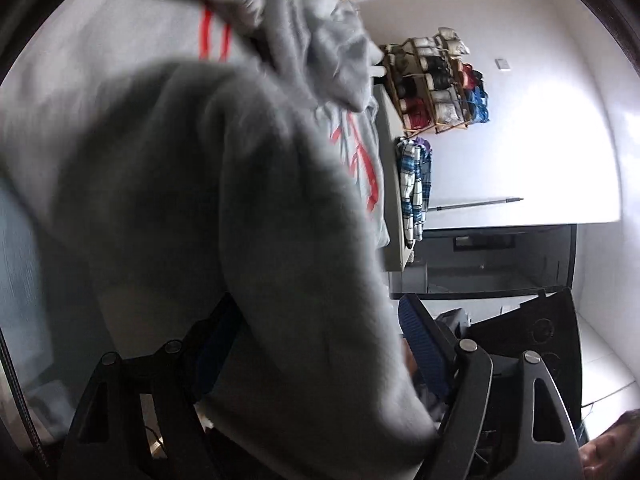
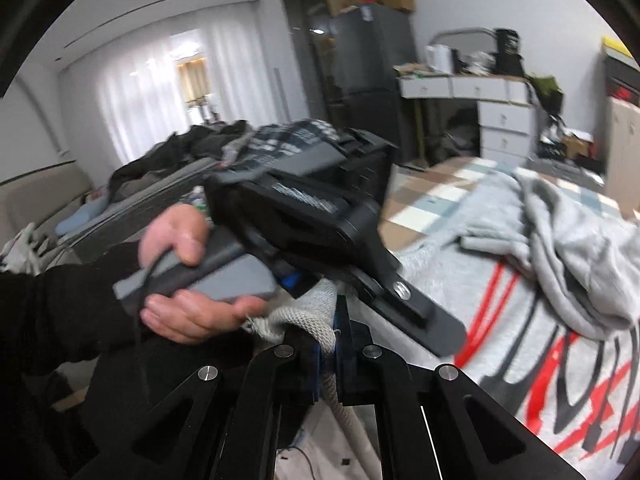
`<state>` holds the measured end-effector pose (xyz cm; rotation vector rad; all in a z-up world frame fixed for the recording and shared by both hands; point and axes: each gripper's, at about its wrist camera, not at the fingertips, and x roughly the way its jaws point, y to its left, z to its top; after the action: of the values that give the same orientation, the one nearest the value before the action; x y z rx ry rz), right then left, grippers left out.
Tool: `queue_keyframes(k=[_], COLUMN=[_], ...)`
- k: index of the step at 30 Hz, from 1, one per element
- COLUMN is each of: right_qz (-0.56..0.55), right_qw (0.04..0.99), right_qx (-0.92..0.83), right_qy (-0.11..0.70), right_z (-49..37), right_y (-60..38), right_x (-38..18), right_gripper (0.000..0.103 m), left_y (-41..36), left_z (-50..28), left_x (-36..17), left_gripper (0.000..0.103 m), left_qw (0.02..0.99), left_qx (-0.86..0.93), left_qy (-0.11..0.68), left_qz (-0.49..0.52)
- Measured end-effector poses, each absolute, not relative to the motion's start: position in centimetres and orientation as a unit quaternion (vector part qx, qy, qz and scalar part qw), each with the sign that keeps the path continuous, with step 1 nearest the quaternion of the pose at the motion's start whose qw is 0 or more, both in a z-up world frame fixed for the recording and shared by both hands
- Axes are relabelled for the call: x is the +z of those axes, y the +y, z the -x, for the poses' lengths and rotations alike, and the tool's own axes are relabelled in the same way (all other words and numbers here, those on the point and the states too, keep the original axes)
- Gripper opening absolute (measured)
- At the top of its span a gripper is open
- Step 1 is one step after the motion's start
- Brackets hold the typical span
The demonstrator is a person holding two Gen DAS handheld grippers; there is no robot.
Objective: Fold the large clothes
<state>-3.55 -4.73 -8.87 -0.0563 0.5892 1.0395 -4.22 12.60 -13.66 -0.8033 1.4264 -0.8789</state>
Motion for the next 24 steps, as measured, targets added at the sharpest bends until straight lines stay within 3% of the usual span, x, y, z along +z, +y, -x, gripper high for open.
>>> queue_keyframes(k=[1, 3, 4, 6, 7, 9, 11, 13, 15, 19, 24], right_qz=[0.020, 0.005, -0.003, -0.028, -0.035, -0.056, -0.088, -0.143, -0.182, -0.243, -0.332], right_qw=[0.820, 0.800, 0.791, 0.781, 0.776, 0.779, 0.781, 0.788, 0.806, 0.858, 0.892], right_qx=[0.497, 0.514, 0.519, 0.522, 0.524, 0.511, 0.506, 0.493, 0.466, 0.373, 0.237], right_qy=[0.284, 0.310, 0.323, 0.340, 0.349, 0.358, 0.355, 0.339, 0.317, 0.257, 0.196], right_z=[3.8, 4.5, 4.9, 6.1, 6.7, 8.4, 9.4, 10.7, 11.7, 13.7, 16.4], right_y=[-4.7, -4.5, -4.4, -4.5, -4.6, -5.6, -7.1, -10.2, -13.4, -21.9, -33.5], right_x=[-8.9, -9.5, -9.8, -10.6, -10.8, -11.2, -11.2, -10.6, -9.4, -5.6, -3.4], right_gripper=[0.006, 0.008, 0.008, 0.011, 0.018, 0.037, 0.067, 0.087, 0.089, 0.103, 0.103], left_y=[13.0, 14.0, 14.6, 15.2, 15.5, 15.9, 16.2, 16.7, 17.1, 17.8, 17.9], left_z=[4.8, 6.2, 7.2, 8.4, 8.9, 9.9, 10.4, 10.5, 10.5, 10.3, 9.9], left_x=[-14.0, -14.3, -14.5, -14.7, -14.7, -14.6, -14.4, -13.9, -13.3, -12.5, -12.8], left_gripper=[0.073, 0.047, 0.043, 0.020, 0.015, 0.014, 0.014, 0.014, 0.014, 0.014, 0.014], left_qw=[0.594, 0.597, 0.600, 0.596, 0.593, 0.591, 0.593, 0.595, 0.602, 0.605, 0.603], left_qx=[-0.370, -0.351, -0.345, -0.341, -0.341, -0.348, -0.347, -0.347, -0.346, -0.351, -0.359], left_qy=[0.617, 0.619, 0.616, 0.614, 0.612, 0.605, 0.603, 0.600, 0.593, 0.586, 0.582], left_qz=[0.359, 0.370, 0.377, 0.389, 0.396, 0.403, 0.405, 0.406, 0.406, 0.410, 0.411])
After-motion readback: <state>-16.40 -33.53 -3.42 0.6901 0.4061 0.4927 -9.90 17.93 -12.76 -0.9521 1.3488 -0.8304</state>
